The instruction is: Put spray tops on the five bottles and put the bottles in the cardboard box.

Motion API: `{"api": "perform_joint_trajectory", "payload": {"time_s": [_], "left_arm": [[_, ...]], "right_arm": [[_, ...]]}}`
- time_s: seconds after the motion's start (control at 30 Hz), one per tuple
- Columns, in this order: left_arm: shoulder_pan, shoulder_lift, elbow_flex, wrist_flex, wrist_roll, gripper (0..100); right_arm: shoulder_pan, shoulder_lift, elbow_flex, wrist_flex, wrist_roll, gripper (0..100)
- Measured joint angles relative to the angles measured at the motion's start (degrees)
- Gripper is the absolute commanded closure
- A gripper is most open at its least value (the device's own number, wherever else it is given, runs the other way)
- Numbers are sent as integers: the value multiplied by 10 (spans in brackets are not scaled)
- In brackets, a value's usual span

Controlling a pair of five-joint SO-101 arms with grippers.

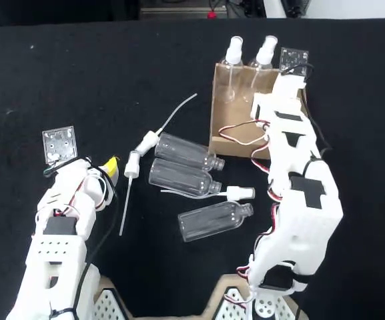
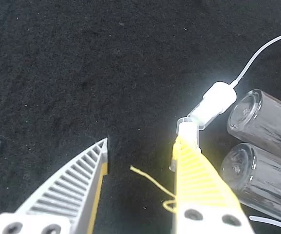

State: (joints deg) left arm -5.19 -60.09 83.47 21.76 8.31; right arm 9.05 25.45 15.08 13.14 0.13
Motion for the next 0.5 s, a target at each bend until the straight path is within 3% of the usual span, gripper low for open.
{"api": "perform_joint_trajectory", "payload": {"time_s": [0.2,0.5], "left_arm": [[0,0,0,0,0,791],[0,0,0,0,0,791]], "right_arm": [[0,-9,0,37,0,987],[0,-163,0,248,1,986]]}}
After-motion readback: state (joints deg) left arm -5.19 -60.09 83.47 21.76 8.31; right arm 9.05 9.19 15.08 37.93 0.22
